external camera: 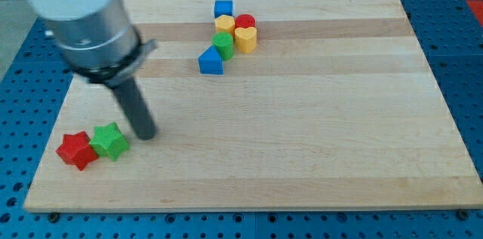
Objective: Slide the blue triangle above green star
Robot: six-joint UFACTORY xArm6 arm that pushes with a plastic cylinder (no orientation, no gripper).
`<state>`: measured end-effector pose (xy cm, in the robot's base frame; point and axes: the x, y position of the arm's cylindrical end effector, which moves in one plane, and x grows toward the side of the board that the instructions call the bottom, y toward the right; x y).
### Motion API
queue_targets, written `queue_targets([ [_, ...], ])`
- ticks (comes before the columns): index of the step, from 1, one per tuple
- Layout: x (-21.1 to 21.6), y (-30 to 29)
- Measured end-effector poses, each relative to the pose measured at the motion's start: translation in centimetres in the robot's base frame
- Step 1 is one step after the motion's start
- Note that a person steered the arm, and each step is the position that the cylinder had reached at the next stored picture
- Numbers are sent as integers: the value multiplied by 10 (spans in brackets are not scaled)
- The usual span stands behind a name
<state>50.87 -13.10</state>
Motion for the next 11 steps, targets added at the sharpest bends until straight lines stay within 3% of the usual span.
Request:
queue_targets([
  [1, -57, 91],
  [2, -112, 137],
  [4, -116, 45],
  [5, -131, 53],
  [6, -148, 19],
  [7, -85, -53],
  [8, -86, -50],
  [9, -71, 11],
  [10, -108, 49],
  [11, -172, 30],
])
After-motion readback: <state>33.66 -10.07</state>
